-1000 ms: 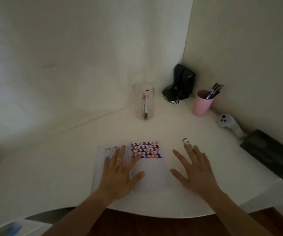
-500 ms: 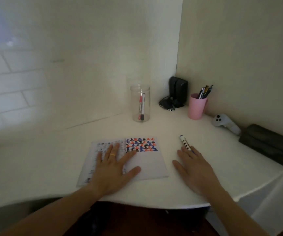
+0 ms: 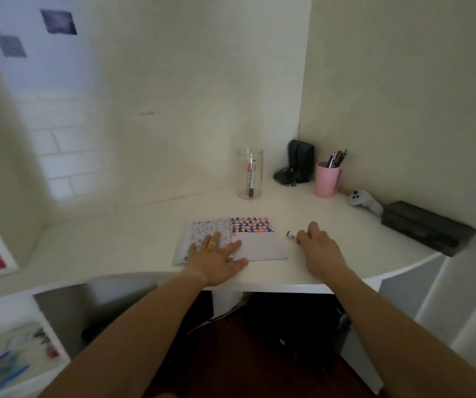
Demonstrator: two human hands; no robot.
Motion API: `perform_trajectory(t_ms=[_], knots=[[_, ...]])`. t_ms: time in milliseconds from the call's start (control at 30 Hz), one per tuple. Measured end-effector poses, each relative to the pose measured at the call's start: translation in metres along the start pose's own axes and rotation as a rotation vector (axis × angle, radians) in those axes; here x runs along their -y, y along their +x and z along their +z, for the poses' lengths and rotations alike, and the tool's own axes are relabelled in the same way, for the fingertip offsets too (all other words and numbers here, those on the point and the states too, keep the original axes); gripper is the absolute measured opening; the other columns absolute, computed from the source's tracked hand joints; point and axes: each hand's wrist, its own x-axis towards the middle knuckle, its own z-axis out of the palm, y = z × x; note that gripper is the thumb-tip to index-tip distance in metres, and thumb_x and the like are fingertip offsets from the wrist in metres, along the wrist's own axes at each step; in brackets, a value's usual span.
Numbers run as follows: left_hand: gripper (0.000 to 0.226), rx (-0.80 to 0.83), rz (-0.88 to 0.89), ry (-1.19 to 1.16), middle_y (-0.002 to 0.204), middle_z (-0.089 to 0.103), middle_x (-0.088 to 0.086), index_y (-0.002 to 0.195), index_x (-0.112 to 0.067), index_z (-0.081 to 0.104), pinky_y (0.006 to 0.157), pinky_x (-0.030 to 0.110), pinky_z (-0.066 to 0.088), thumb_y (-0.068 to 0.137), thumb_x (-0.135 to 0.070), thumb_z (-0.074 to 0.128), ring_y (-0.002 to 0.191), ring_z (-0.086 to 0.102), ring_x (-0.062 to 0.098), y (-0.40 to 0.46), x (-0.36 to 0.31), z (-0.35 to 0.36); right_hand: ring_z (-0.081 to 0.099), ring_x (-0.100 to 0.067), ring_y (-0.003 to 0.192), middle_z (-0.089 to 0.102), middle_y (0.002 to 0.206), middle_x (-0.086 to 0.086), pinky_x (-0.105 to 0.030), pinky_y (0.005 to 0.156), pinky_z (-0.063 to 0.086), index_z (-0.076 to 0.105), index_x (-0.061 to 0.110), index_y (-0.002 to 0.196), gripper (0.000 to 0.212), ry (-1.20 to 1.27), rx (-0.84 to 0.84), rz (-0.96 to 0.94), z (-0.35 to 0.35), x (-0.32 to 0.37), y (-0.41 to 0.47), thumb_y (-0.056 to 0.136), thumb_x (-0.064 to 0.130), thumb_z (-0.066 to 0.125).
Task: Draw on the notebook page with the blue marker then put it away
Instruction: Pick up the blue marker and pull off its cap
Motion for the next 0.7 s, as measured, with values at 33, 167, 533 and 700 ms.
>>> perform_trajectory(t_ms=[33,167,533,700], knots=[[0.079,-0.002,0.007,0.001,0.173,-0.001,0.006,0.151,-0.058,0.013,0.123,0.062,0.004,0.078,-0.088,0.016,0.158,0.000,0.033,0.002,0.001,0.000,0.060,-0.033,0.086,0.050,0.123,-0.017,-0.036,0.066,0.050,0.056,0.007,0.121,0.031,0.069,-0.032,0.019,-0.002,0.004,0.003,0.091,-0.001,0.052],[0.076,-0.130,0.017,0.011,0.170,0.016,0.010,0.147,-0.057,0.024,0.118,0.064,0.012,0.078,-0.087,0.011,0.154,0.013,0.036,0.010,-0.003,0.006,0.057,-0.033,0.074,0.050,0.113,-0.018,-0.035,0.062,0.045,0.057,0.002,0.118,0.031,0.497,-0.188,0.132,-0.008,0.036,0.031,0.088,-0.001,0.061],[0.059,-0.287,0.244,0.007,0.129,0.058,0.009,0.131,-0.039,0.052,0.094,0.048,0.046,0.091,-0.064,0.017,0.119,0.054,0.031,0.078,0.041,-0.032,0.061,-0.017,0.068,0.065,0.085,-0.003,-0.035,0.070,0.057,0.079,0.012,0.086,0.019,1.536,0.079,0.498,0.008,0.081,0.150,0.091,0.031,0.075],[0.039,-0.288,0.321,-0.068,0.126,0.063,0.004,0.132,-0.033,0.055,0.094,0.041,0.049,0.103,-0.049,0.035,0.114,0.057,0.025,0.135,0.065,-0.038,0.054,-0.012,0.062,0.062,0.074,0.000,-0.025,0.057,0.048,0.083,0.013,0.093,0.030,1.538,0.144,0.491,0.035,0.079,0.171,0.086,0.042,0.077]])
